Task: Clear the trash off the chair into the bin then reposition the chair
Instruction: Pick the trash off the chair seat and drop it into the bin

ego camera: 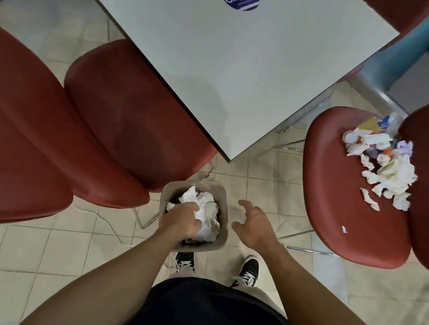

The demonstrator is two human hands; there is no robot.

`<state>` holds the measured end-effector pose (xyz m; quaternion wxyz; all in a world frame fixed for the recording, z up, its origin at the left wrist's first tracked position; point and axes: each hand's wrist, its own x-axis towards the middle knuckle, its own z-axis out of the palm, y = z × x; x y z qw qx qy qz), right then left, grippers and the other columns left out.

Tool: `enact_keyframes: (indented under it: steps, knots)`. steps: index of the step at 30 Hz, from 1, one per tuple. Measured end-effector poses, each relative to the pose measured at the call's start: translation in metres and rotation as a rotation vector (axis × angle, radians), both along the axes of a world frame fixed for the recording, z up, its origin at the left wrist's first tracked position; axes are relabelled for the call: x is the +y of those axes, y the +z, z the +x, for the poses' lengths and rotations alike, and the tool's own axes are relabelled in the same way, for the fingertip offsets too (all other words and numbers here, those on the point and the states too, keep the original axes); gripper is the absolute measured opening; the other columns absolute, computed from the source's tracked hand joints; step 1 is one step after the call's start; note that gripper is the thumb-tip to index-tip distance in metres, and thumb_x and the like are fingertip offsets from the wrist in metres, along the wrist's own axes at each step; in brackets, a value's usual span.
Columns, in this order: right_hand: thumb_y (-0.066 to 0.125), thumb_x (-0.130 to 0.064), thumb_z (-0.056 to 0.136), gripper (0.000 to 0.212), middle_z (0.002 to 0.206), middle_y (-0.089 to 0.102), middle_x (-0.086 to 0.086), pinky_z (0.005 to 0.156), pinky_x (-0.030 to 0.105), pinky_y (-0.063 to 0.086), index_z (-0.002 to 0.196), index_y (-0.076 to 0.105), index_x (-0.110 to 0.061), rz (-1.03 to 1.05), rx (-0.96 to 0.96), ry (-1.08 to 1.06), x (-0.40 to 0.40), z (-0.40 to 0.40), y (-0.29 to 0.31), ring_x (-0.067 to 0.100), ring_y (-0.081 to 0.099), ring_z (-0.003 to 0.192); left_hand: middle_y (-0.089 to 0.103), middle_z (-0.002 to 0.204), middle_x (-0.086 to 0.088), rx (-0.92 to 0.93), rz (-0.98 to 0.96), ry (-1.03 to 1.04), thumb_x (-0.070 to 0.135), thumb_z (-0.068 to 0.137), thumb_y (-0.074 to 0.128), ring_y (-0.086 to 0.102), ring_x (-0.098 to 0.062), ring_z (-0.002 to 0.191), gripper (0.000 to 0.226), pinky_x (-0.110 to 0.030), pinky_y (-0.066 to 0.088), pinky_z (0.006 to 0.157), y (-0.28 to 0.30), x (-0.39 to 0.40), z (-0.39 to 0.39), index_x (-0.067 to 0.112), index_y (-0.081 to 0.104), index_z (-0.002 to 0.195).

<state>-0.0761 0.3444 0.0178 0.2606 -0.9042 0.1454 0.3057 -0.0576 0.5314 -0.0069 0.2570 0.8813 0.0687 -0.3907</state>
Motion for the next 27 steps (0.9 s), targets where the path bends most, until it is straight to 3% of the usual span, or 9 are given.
enact_keyframes:
  steps: [6,12,17,20,23,27]
  knots:
    - [0.061,-0.025,0.087,0.061,0.131,0.051,0.015,0.098,0.033,0.044,0.142,0.036,-0.023,0.036,-0.005,-0.094,-0.048,-0.012,0.007,0.028,0.052,0.119,0.058,0.127,-0.003,-0.073,0.036,-0.153,0.026,0.09,0.05,0.053,-0.026,0.116,0.034,-0.033,0.043,0.091,0.017,-0.043,0.006,0.024,0.057,0.124]
    - [0.06,-0.025,0.088,0.059,0.133,0.05,0.014,0.097,0.03,0.042,0.142,0.037,-0.021,0.051,-0.018,-0.137,-0.119,-0.035,0.01,0.026,0.053,0.118,0.065,0.091,0.001,-0.074,0.033,-0.216,0.024,0.084,0.051,0.06,-0.026,0.095,0.013,-0.031,0.047,0.074,0.024,-0.098,0.0,0.02,0.063,0.085]
    - [0.059,-0.025,0.088,0.055,0.128,0.054,0.013,0.097,0.032,0.043,0.14,0.04,-0.02,0.014,-0.022,-0.143,-0.187,-0.051,0.022,0.027,0.055,0.115,0.062,0.122,0.002,-0.051,0.044,-0.173,0.031,0.079,0.05,0.057,-0.023,0.11,0.041,-0.029,0.045,0.091,0.025,-0.159,-0.01,0.026,0.061,0.119]
    - [0.059,-0.024,0.086,0.052,0.122,0.058,0.013,0.093,0.032,0.043,0.136,0.044,-0.02,0.003,-0.049,-0.151,-0.224,-0.054,0.03,0.029,0.055,0.114,0.06,0.124,0.0,-0.069,0.033,-0.174,0.036,0.08,0.052,0.056,-0.024,0.11,0.042,-0.034,0.046,0.094,0.029,-0.197,-0.016,0.029,0.057,0.121]
    - [0.059,-0.023,0.083,0.045,0.119,0.058,0.014,0.09,0.032,0.042,0.127,0.05,-0.018,-0.03,-0.094,-0.179,-0.263,-0.055,0.039,0.032,0.054,0.112,0.059,0.125,-0.002,-0.145,-0.023,-0.236,0.029,0.086,0.053,0.056,-0.022,0.111,0.039,-0.029,0.046,0.092,0.038,-0.243,-0.02,0.023,0.057,0.125]
    - [0.058,-0.022,0.084,0.048,0.124,0.053,0.017,0.097,0.038,0.044,0.13,0.048,-0.013,-0.03,-0.108,-0.253,-0.297,-0.054,0.048,0.035,0.051,0.115,0.061,0.124,0.002,-0.218,-0.031,-0.294,0.03,0.084,0.051,0.059,-0.021,0.11,0.041,-0.032,0.049,0.092,0.055,-0.291,-0.011,0.031,0.058,0.125]
